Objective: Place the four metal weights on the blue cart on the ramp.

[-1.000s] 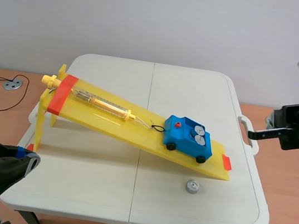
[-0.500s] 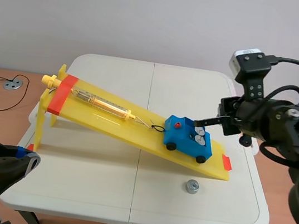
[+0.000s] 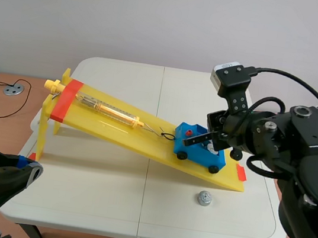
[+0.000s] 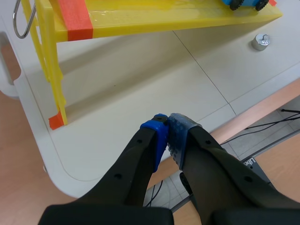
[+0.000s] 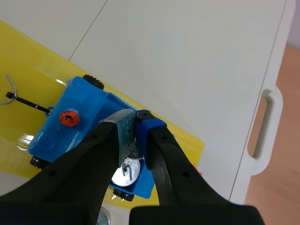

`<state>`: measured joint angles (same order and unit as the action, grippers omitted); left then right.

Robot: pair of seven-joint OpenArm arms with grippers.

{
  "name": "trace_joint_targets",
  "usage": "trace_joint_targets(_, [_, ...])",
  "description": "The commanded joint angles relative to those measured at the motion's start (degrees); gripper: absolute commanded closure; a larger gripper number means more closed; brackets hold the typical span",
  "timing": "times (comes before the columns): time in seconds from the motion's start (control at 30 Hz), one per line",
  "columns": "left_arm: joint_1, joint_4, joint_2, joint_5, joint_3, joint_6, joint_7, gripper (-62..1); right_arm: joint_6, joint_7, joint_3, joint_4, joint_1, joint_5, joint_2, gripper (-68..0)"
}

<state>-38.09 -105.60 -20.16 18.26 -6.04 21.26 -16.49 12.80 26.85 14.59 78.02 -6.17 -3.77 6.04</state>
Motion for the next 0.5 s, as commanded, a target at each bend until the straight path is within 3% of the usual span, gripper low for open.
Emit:
trace_joint_targets(0.0, [1.1,-3.8,0.8,3.0,-0.7,1.4,4.4,-3.6,-3.4,-10.4,-0.1,3.6,-8.0,0.8,0.9,-0.8])
trace_joint_targets(0.47, [1.1,-3.8,0.8,3.0,-0.7,1.4,4.4,-3.6,-3.4,-12.4,0.5,1.8,-9.2,1.9,-0.7,-0.8])
